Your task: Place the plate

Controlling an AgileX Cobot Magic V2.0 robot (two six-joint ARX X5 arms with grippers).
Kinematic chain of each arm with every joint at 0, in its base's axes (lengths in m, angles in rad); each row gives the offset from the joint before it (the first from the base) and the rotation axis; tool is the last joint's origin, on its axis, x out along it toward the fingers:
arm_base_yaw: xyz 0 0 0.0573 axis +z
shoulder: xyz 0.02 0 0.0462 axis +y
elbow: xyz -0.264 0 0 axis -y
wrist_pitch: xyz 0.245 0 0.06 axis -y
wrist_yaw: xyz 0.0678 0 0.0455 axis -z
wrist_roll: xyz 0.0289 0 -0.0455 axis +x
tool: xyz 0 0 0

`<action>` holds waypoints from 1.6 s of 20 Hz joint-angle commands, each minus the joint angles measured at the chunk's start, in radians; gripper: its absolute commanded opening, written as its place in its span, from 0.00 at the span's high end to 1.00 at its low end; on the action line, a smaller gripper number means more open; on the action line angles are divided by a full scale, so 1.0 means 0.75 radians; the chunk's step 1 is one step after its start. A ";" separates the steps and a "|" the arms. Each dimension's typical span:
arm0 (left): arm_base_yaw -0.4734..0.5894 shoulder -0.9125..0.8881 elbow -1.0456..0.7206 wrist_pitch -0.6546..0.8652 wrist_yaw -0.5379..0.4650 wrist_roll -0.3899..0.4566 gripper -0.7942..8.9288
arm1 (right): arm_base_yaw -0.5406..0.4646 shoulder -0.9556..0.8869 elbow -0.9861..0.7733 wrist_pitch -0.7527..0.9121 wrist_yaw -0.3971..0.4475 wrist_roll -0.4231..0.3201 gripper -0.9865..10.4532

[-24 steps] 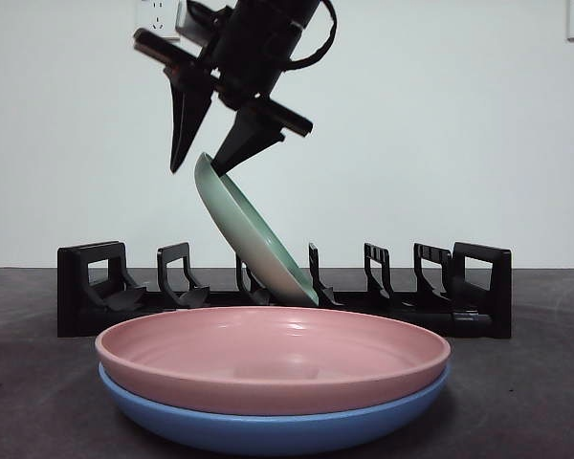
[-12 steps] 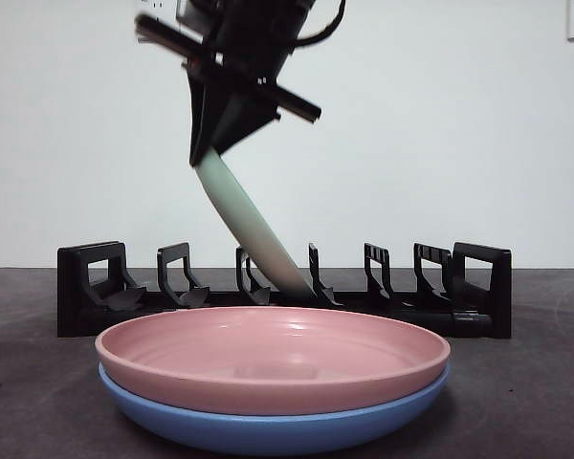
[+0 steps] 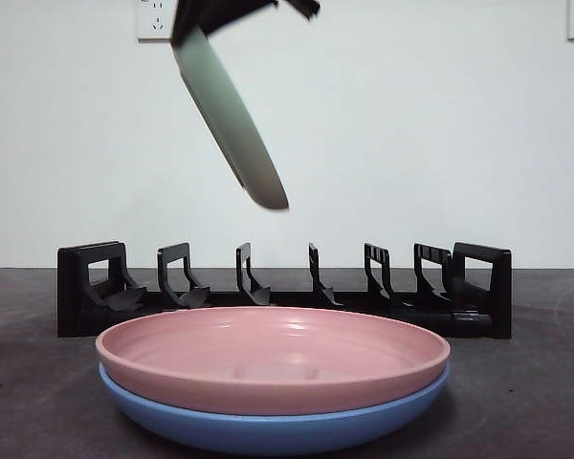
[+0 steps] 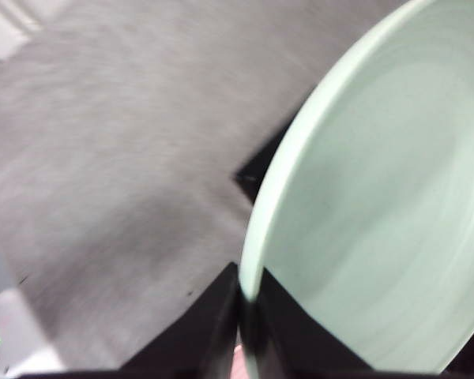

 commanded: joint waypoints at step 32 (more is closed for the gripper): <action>-0.003 0.008 0.025 0.018 -0.008 0.013 0.60 | 0.695 -0.353 -0.922 -0.059 0.470 -0.543 0.90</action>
